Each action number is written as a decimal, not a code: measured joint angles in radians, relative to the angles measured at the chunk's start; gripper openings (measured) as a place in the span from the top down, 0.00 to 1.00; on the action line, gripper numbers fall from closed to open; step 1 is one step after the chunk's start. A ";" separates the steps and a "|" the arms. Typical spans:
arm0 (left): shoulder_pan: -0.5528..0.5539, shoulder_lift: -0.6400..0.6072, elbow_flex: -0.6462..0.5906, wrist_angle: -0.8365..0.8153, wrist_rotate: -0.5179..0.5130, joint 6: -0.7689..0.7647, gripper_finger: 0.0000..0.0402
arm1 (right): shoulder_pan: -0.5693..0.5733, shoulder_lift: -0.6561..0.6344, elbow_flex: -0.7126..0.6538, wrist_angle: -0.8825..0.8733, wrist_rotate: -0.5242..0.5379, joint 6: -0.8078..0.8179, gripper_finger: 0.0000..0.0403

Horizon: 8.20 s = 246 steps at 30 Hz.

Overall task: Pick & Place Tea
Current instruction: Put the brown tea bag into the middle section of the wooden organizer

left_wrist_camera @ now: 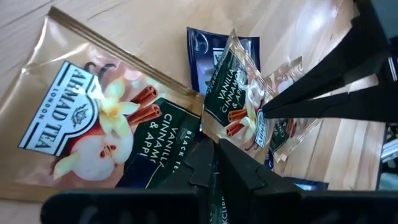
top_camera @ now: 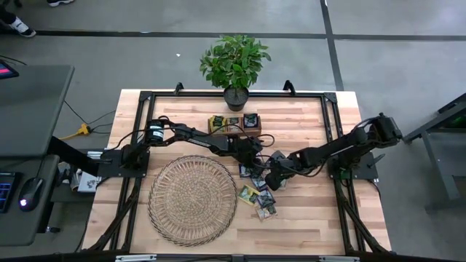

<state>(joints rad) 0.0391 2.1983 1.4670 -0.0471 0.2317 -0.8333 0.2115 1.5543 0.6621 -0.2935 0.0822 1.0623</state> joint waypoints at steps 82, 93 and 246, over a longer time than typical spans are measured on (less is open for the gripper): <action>-0.004 -0.002 0.001 -0.064 0.154 0.100 0.58 | 0.076 0.141 -0.006 0.318 0.006 -0.323 1.00; -0.010 -0.002 0.000 -0.065 0.194 0.096 0.58 | 0.065 0.141 -0.006 0.322 0.035 -0.322 1.00; 0.230 -0.375 0.000 -0.697 -0.213 0.936 1.00 | 0.313 -0.422 -0.002 -0.024 0.384 0.267 1.00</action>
<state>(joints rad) 0.2693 1.8236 1.4670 -0.7439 0.0187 0.1024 0.5241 1.1328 0.6598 -0.3177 0.4660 1.3288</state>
